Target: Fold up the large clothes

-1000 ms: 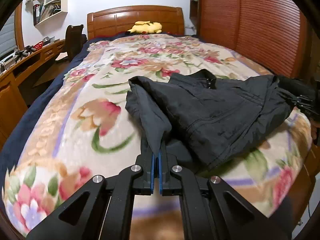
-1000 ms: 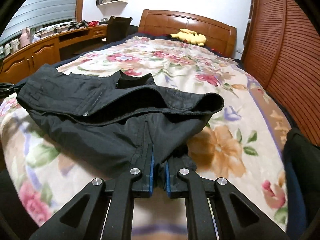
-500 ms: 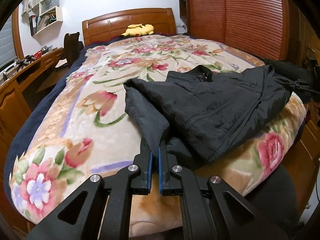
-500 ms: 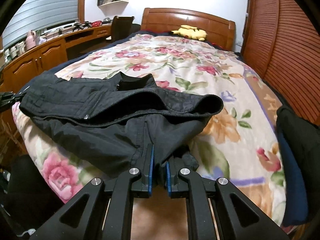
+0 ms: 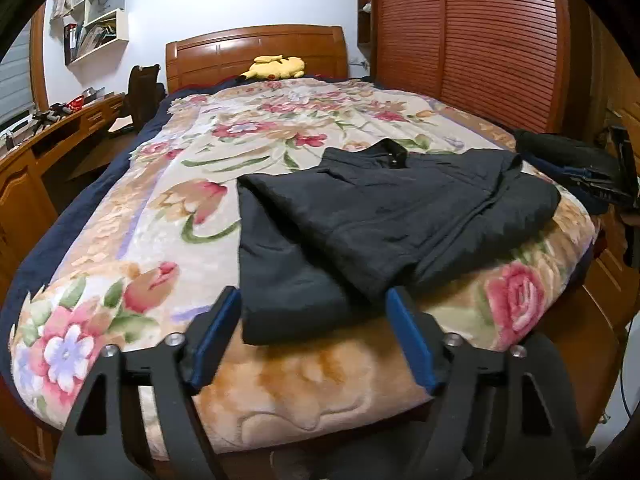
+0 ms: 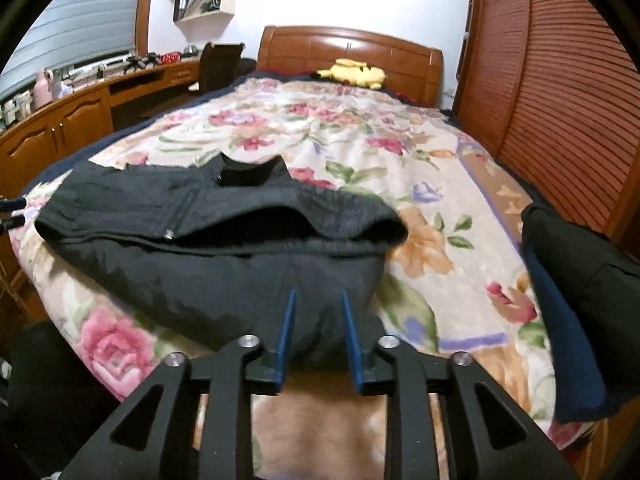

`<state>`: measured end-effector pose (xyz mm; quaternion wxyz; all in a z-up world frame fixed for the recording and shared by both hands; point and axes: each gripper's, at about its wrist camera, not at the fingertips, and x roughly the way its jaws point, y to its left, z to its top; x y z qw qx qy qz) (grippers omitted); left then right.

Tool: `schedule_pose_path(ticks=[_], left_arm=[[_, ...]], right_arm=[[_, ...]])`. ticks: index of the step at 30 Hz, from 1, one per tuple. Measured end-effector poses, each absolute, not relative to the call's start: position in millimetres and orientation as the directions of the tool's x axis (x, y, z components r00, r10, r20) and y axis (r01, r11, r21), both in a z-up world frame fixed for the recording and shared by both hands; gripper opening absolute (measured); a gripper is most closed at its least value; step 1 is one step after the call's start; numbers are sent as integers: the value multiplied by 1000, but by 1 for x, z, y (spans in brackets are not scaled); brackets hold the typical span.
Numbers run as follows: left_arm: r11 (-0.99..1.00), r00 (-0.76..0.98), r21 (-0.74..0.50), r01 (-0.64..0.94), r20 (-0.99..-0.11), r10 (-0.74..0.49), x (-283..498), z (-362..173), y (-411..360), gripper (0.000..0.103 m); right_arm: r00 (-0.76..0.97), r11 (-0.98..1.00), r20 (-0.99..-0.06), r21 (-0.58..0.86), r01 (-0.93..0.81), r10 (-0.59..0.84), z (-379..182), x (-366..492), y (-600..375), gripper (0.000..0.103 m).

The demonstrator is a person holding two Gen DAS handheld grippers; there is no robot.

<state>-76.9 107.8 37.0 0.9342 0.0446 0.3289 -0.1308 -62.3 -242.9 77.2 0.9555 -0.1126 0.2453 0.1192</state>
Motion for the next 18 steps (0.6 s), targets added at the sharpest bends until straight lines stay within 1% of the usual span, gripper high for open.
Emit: schedule_pose_path(ticks=[1,3,8,14,18], left_arm=[[960,749,-2,279,-625,-218,-78,36,105,78],[960,749,-2,281,-624,-221,-78,34,100,78],[958,738,-26,285,-632,-237,-74,28,89,78],[952,732,-2,306,-640,-236,-67,20,71,78],[952,727,-11,305,-643,-240,-61,17,65,78]], right_arm=[[856,944,-487,-162,-286,175,78,-65,-239,51],[861,940,-474,-169,-296,186,78,-68,-232,59],[850,925,-472,-162,-345,234,70,-71,-208,61],[826,902,-477,-141,-408,299,49,-69,-180,62],[811,887,-497,-158,-434,309,38,-60,-165,62]])
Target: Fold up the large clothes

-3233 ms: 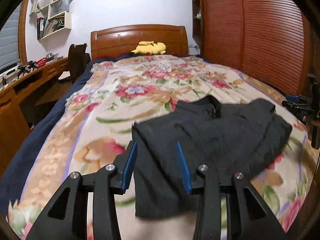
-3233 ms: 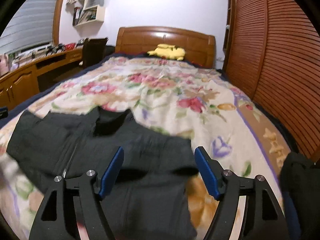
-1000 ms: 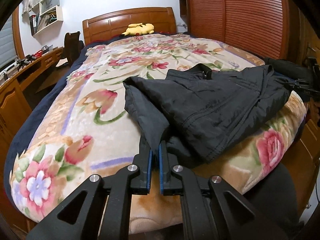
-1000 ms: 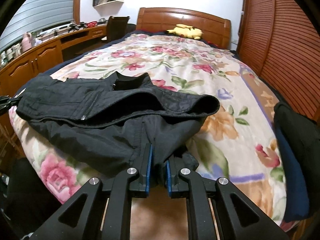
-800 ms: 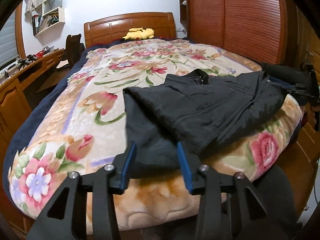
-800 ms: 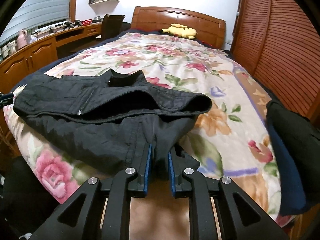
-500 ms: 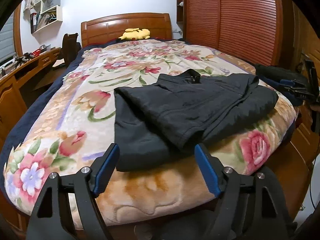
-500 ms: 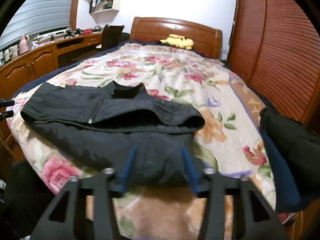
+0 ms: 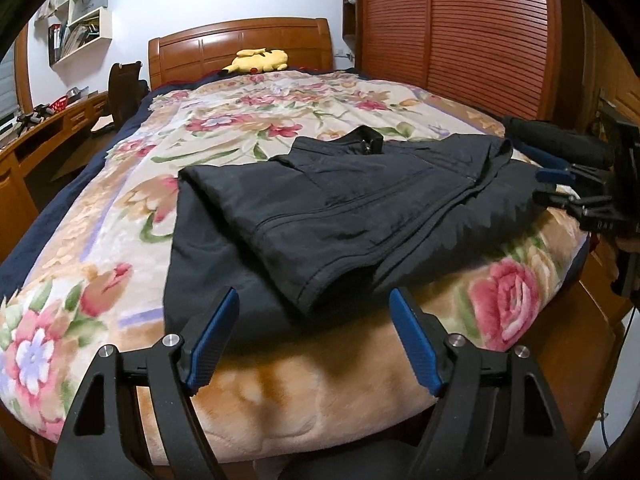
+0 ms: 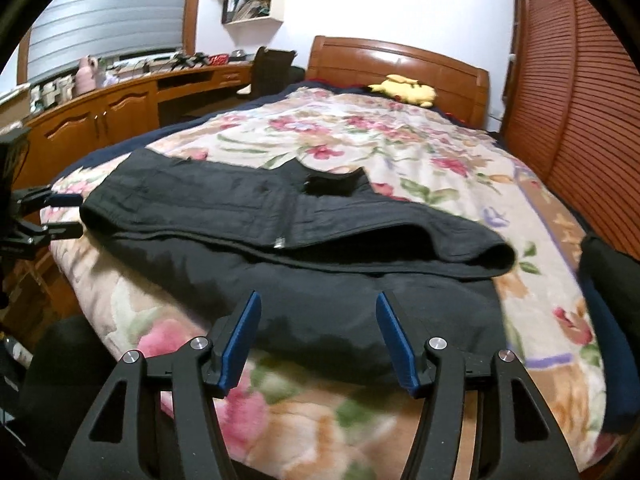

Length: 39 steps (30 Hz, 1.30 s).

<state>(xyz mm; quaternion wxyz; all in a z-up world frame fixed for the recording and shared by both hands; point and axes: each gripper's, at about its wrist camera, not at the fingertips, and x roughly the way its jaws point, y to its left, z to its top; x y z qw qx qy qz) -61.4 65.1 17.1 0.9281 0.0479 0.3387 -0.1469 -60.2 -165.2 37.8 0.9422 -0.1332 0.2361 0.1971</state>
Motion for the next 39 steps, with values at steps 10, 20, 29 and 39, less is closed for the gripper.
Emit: schedule_pose_path(ticks=[10,20,29,39], left_arm=[[944,701,-33,329,-661,-267,-40,17,57,49],[957,721,-37,287,-650,-241,-3,33,69,5],[971,774,-36,238,-596,-212,44,62,86,4],[980,787,-36,196,-590,-179,117,70,94,4]], right_arm=[[801,864,-521,-213,-456,295,35,-40,-139,62],[786,851,-550,-232,-470,284,27,-1,-117,63],[815,802,-547,-391,-452,193,27,20,-97,63],[812,798,-567,-421,-431,139,51,78,-96,63]])
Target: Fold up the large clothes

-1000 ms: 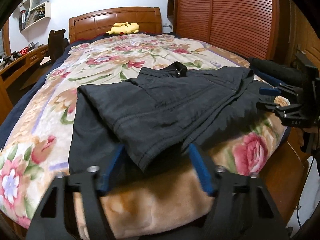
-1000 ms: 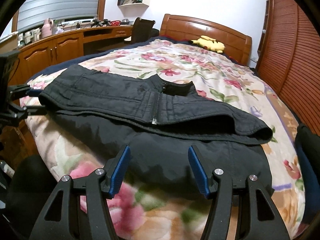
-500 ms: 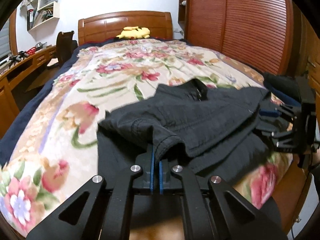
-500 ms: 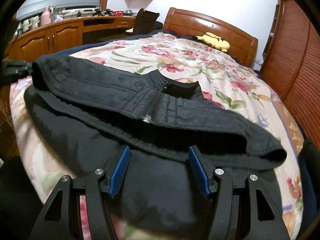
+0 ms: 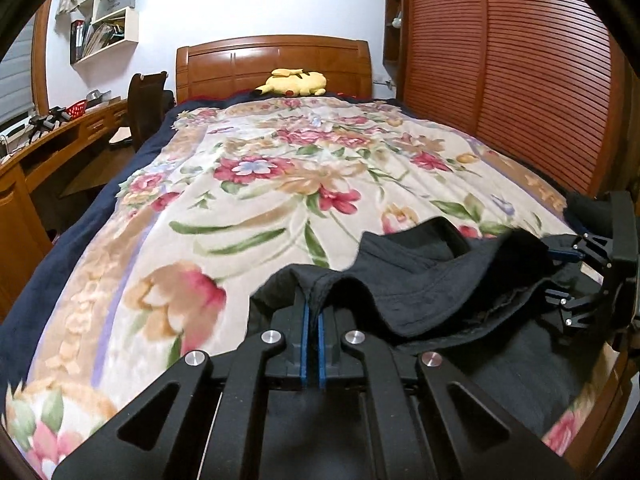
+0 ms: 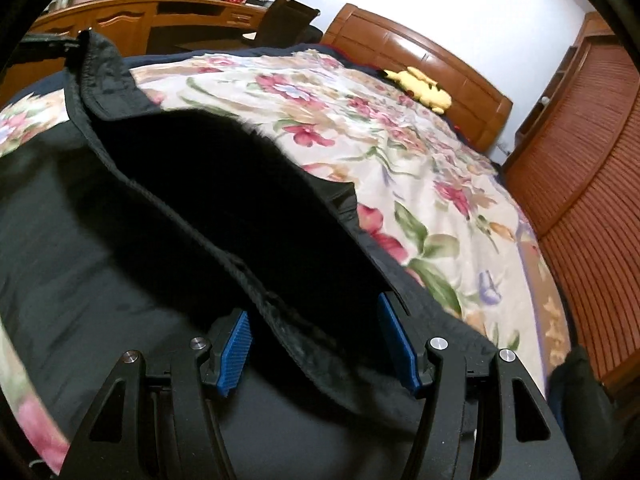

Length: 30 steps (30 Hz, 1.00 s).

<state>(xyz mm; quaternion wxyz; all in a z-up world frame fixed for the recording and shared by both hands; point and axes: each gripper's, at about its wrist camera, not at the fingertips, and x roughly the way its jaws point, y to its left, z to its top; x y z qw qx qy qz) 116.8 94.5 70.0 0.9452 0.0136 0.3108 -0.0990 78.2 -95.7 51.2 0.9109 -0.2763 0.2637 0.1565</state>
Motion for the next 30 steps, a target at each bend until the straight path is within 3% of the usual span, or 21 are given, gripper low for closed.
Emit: schedule_pose_path(ticks=[5,7,11,15,17,18,20,22,24,30], left_arm=[[986,788,-39,164,-596,-155,148,64,103,4],[987,782,-37,154,-606,-145,160,60,105,4],[990,782,-29,140,-610,-128,173,57,103,4],[986,785,-55,158,-599,-159,170,62,100,6],[984,792,-28,178,-590,-160,164,65,95,23],[982,799,-20,186,-579,-163,159,68,93,42],[979,808,-25,205,-560,-183,151,74,91,53],[975,811,-39,220,-548,-205,142,80,90,72],[972,812,-52,231,-539,-222,134,84,88,78],[967,795,-54,248,-559,-235,112,70,75,78]], right_arm=[[808,771,-564,-435,-465,169,55,105,-77,63],[808,779,-567,-431,-455,159,54,119,-71,56],[841,826,-536,-443,-348,67,53,147,-67,56],[860,883,-505,-368,-291,73,59,147,-74,56],[860,898,-504,-339,-280,78,59,143,-77,56],[863,904,-500,-329,-272,78,60,140,-81,58],[869,915,-490,-321,-244,60,61,141,-89,61],[864,922,-499,-300,-244,67,64,143,-101,61],[862,928,-503,-285,-238,67,65,138,-112,62],[834,944,-550,-258,-205,31,66,162,-158,62]])
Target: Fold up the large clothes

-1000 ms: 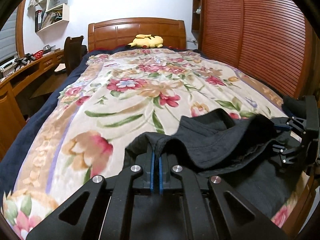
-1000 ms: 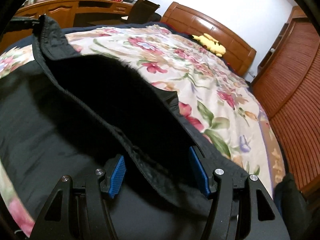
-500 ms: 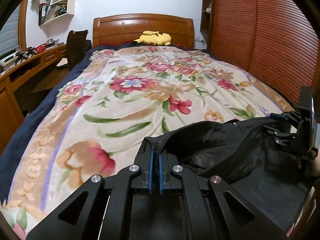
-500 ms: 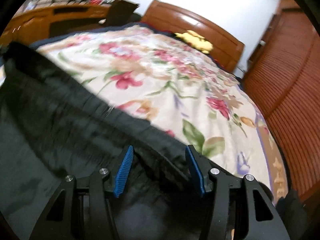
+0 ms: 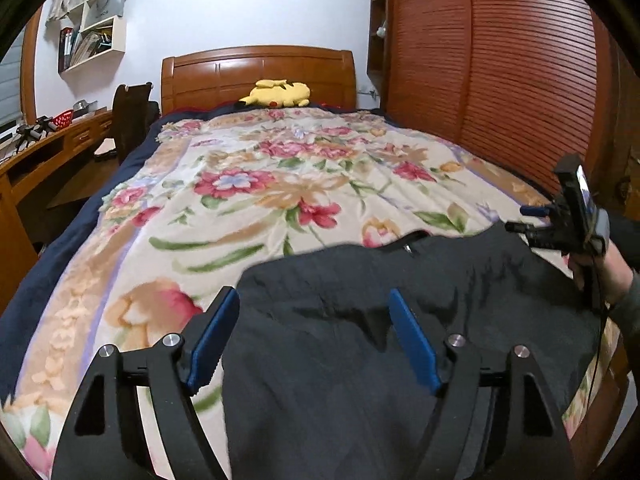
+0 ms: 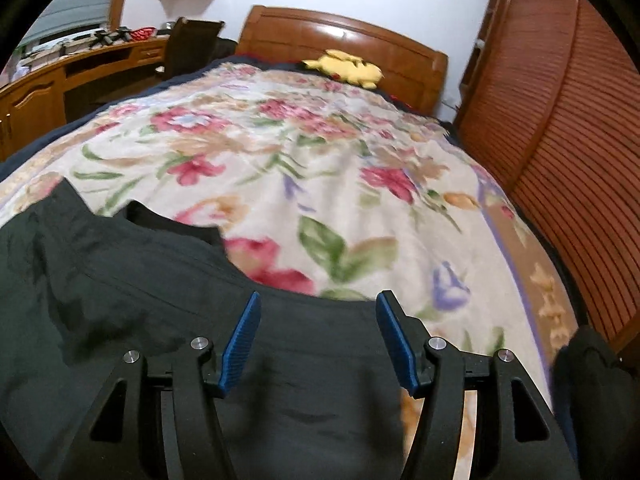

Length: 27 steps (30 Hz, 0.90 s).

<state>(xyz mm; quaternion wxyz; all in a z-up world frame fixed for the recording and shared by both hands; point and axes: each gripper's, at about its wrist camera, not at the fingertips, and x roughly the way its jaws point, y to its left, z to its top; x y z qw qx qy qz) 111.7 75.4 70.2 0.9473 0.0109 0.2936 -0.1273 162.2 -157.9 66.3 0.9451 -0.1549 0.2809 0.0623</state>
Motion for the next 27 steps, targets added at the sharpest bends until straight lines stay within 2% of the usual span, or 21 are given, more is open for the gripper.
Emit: schedule_pose_path(ticks=[5,9,13,14,16,17,18,21,23,27], left_arm=[[960,766,-46,278,-593,-250,105,42,56,78],[952,745,-87,293,-604,-284,101,21,46,78],[957,751,-68,283,-604,-265,97,8,42,78],[957,749,-73,280,-607,-265,98,5,42,78],[960,746,-78,269,-614,-259,99,1,43,78],[961,748,-74,267,-613,-255,99,-1,43,78],[961,751,-69,267,-610,-253,98,-1,42,78],[963,762,-51,263,-602,-240,95,-2,39,78],[966,773,-41,254,-592,-229,93,-1,40,78],[969,781,-31,245,-586,-216,92,-3,40,78]], right_arm=[[781,973,-625,-171,-152,12,52,201,-195,62],[714,988,-694,-23,-150,93,33,230,-214,62],[701,985,-697,45,-168,151,29,240,-220,61],[703,981,-691,51,-185,168,31,242,-220,57],[714,972,-672,37,-230,194,32,237,-217,20],[733,972,-657,-1,-237,178,35,234,-214,18],[743,968,-644,-16,-250,181,37,230,-215,12],[806,973,-571,-48,-224,157,48,222,-216,8],[838,989,-541,-66,-135,78,52,219,-223,8],[802,991,-597,-100,-92,15,40,231,-219,8]])
